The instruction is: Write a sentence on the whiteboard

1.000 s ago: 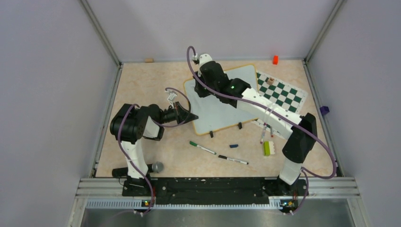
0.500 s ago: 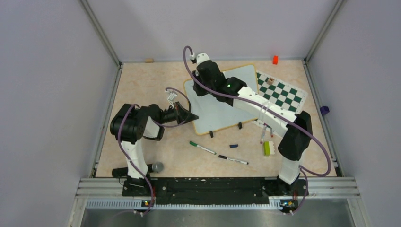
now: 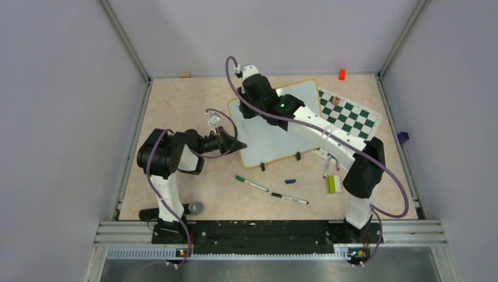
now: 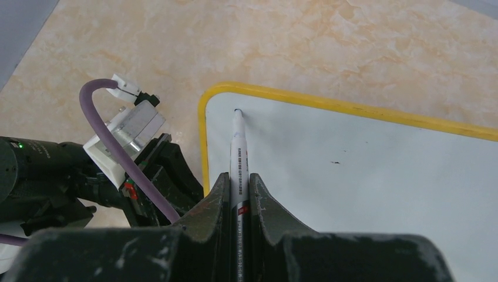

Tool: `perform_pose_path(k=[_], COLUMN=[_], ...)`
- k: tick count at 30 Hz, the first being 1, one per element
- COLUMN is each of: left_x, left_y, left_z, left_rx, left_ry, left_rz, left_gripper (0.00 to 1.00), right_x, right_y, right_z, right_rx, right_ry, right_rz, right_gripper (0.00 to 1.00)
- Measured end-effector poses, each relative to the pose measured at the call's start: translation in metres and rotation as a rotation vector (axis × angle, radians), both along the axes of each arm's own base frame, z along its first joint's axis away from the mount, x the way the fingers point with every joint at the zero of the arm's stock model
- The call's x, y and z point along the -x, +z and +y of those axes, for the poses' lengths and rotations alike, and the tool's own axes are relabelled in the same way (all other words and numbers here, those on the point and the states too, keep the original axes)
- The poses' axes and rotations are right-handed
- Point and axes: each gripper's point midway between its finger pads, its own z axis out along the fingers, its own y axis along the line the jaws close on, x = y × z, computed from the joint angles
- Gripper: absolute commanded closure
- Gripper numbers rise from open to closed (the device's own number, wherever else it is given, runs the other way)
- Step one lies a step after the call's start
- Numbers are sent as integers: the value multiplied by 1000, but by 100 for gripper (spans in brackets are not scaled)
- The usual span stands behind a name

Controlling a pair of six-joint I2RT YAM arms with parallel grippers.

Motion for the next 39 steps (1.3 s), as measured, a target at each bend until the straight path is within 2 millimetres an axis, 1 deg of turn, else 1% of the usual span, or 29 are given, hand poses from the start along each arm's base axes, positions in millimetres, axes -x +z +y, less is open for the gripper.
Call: perform_pose_path(k=[15, 24, 39], left_x=[0, 0, -1], left_y=[0, -1, -1], left_z=[-1, -1, -1], left_rx=[0, 0, 0], left_ry=[-2, 4, 8], left_rz=[3, 8, 14], left_gripper=[100, 100, 100], right_x=[6, 12, 9], right_y=[-6, -16, -18], right_z=[4, 4, -6], right_rx=[16, 42, 86], right_ry=[40, 64, 6], right_rz=[20, 50, 30], right_gripper=[100, 100, 100])
